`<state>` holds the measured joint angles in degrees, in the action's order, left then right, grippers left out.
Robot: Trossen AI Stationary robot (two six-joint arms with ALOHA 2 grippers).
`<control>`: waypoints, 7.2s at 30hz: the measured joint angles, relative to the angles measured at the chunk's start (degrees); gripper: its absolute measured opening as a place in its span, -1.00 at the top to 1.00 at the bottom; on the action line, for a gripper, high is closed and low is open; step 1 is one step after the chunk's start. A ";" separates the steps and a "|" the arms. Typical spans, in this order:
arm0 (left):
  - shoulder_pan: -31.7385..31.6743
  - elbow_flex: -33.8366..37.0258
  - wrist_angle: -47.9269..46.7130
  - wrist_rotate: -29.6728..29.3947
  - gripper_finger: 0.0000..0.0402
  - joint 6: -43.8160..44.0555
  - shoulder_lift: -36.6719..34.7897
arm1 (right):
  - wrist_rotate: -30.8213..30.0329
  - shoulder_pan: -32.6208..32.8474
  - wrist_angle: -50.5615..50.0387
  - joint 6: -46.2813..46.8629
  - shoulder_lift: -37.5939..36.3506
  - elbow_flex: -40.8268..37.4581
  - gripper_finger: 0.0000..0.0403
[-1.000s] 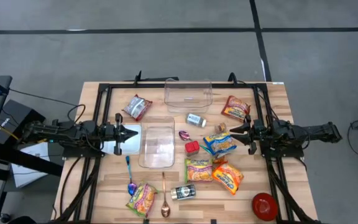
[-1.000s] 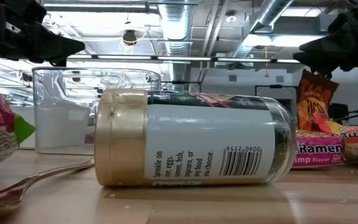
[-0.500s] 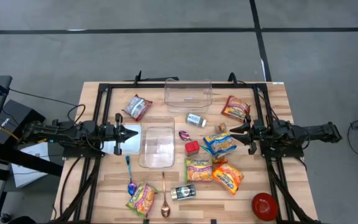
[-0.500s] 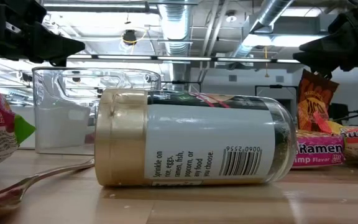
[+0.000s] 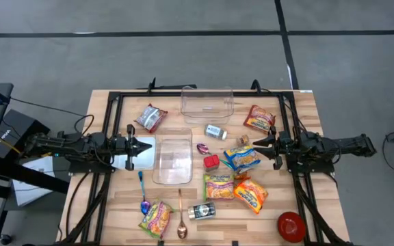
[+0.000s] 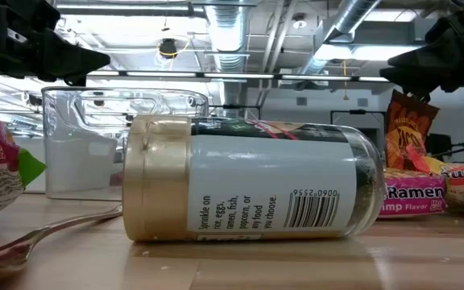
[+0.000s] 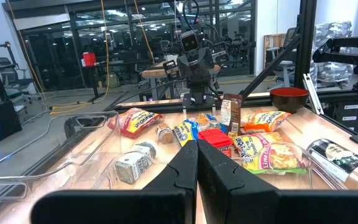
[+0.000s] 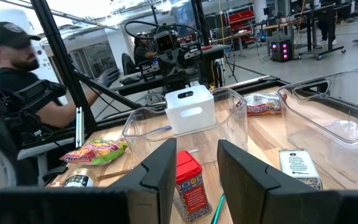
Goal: Pick & Place Food Item
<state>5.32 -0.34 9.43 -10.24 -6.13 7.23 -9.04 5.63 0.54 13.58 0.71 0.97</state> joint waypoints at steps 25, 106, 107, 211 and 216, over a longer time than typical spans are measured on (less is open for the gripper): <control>0.02 -0.02 0.00 0.00 1.00 -0.02 0.01 | 0.02 -0.02 0.00 -0.01 0.00 0.02 0.45; 0.00 -21.62 35.26 -13.48 -0.55 -39.61 25.67 | -38.95 -5.38 1.39 -24.27 18.62 31.51 0.37; 0.00 -21.62 34.92 -13.46 -0.55 -39.58 26.61 | -40.57 -5.38 -1.83 -23.60 21.06 33.56 0.33; -4.09 -21.66 27.82 -10.89 -0.49 -33.62 36.76 | 8.77 -59.30 -53.69 -20.09 90.40 54.14 0.01; -4.09 -21.66 27.82 -10.90 -0.49 -33.62 36.76 | 8.79 -59.30 -53.65 -19.44 90.40 54.14 0.23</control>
<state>1.23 -22.00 37.26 -21.14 -39.75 43.99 -0.25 -53.67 -53.12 -5.85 91.11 55.11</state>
